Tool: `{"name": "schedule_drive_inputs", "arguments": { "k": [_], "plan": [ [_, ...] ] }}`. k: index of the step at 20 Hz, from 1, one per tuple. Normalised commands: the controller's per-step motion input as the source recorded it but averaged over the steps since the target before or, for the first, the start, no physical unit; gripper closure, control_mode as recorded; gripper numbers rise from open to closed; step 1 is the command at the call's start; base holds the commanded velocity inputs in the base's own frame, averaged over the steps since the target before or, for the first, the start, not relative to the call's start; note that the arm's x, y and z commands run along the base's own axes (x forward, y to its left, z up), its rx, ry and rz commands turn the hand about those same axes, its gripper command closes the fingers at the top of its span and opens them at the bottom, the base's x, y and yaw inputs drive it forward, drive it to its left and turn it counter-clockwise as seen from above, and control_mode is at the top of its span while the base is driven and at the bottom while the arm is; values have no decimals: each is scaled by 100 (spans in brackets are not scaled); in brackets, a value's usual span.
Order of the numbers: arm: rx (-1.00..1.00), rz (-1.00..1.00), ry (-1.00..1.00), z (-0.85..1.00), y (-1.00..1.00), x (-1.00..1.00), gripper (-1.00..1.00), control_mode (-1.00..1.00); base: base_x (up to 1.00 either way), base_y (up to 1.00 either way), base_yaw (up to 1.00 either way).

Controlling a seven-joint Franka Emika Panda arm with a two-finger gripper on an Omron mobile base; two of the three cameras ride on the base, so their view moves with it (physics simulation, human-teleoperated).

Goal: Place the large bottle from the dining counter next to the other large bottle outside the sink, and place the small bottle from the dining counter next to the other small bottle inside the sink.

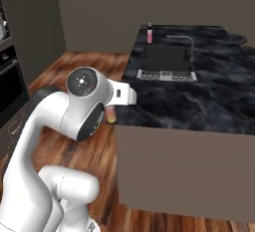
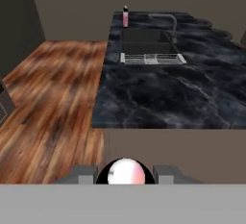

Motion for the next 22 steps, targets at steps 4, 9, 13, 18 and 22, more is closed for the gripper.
{"name": "schedule_drive_inputs", "arguments": {
  "k": [4,9,13,18,22],
  "plan": [
    [0,0,0,0,0,0,100,100,-7,89,-7],
    [0,0,0,0,0,0,100,100,-6,88,-7],
    [0,0,0,0,0,0,100,100,-5,86,-7],
    [0,0,0,0,0,0,100,100,2,70,-5],
    [0,0,0,0,0,0,100,100,39,38,-6]
  ]
}}
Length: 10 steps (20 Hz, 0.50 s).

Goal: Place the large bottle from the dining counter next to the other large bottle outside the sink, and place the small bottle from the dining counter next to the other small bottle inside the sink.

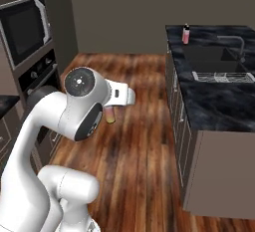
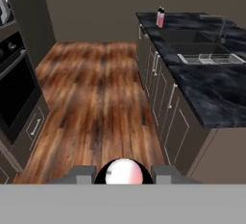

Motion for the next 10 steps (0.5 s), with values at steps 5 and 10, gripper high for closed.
{"name": "schedule_drive_inputs", "arguments": {
  "k": [5,10],
  "plan": [
    [0,0,0,0,0,0,100,100,61,46,-14],
    [0,0,0,0,0,0,100,100,70,61,-19]
  ]
}}
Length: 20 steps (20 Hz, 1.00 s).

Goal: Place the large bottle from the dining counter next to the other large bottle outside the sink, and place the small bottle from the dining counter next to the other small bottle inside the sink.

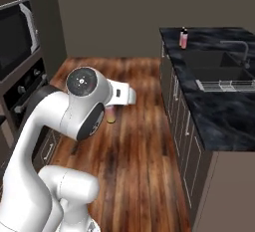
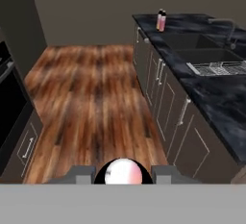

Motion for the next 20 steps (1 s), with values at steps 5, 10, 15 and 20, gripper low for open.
{"name": "schedule_drive_inputs", "arguments": {
  "k": [5,10,15,20],
  "plan": [
    [0,0,0,0,0,0,100,100,69,64,-18],
    [0,0,0,0,0,0,100,100,78,41,-12],
    [0,0,0,0,0,0,100,100,88,20,-1],
    [0,0,0,0,0,0,100,100,83,26,0]
  ]
}}
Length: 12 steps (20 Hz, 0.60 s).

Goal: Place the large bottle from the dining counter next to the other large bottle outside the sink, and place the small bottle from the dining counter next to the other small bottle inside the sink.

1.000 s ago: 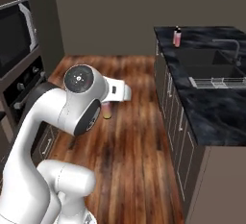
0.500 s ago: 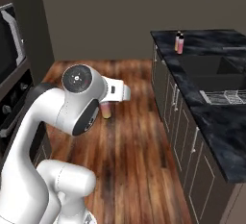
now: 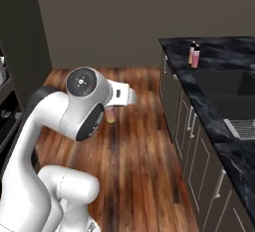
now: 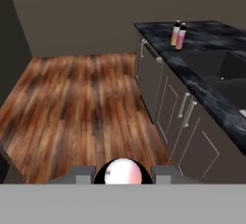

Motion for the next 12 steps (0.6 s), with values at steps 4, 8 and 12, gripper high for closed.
{"name": "schedule_drive_inputs", "arguments": {
  "k": [4,8,12],
  "plan": [
    [0,0,0,0,0,0,100,100,68,21,0],
    [0,0,0,0,0,0,100,100,57,8,-2],
    [0,0,0,0,0,0,100,100,49,0,-4]
  ]
}}
